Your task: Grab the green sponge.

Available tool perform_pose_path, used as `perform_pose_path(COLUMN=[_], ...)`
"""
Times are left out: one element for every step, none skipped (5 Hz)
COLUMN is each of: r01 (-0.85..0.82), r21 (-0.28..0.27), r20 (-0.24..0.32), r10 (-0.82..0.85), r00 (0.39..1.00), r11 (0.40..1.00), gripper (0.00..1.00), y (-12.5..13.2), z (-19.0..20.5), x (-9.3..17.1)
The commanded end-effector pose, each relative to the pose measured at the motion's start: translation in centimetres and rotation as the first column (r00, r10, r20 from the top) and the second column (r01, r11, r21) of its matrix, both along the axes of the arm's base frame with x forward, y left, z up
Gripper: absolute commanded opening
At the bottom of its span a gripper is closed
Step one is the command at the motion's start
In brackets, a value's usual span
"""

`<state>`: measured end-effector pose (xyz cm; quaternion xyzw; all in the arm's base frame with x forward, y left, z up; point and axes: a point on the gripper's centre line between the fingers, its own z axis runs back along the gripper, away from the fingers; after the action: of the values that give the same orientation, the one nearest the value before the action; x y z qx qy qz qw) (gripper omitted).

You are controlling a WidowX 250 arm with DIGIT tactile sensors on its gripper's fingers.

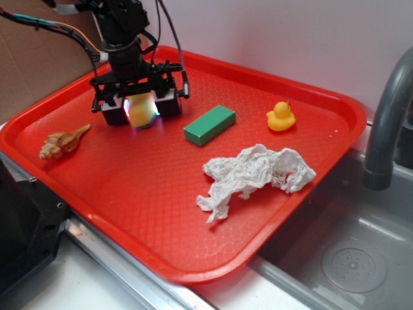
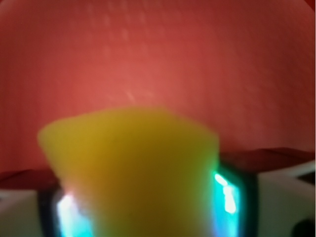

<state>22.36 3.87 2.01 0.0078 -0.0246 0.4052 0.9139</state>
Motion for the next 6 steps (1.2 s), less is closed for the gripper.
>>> perform_pose_path(r01=[0.342, 0.564, 0.754, 0.893, 0.898, 0.868], r21=[-0.114, -0.043, -0.049, 0.007, 0.025, 0.04], r20=[0.08, 0.047, 0.132, 0.17, 0.2, 0.172], r10=[-0.335, -0.562, -0.744, -0.881, -0.882, -0.859], r00=[0.939, 0.826, 0.655, 0.442, 0.427, 0.482], r11=[0.933, 0.825, 0.655, 0.45, 0.44, 0.495], gripper=[0.0, 0.0, 0.0, 0.0, 0.0, 0.0], y=[0.8, -0.7, -2.0, -3.4, -3.3, -2.7], z=[9.8, 14.9, 19.3, 20.5, 21.2, 21.2], x=[-0.3, -1.6, -1.7, -3.1, -3.6, -3.9])
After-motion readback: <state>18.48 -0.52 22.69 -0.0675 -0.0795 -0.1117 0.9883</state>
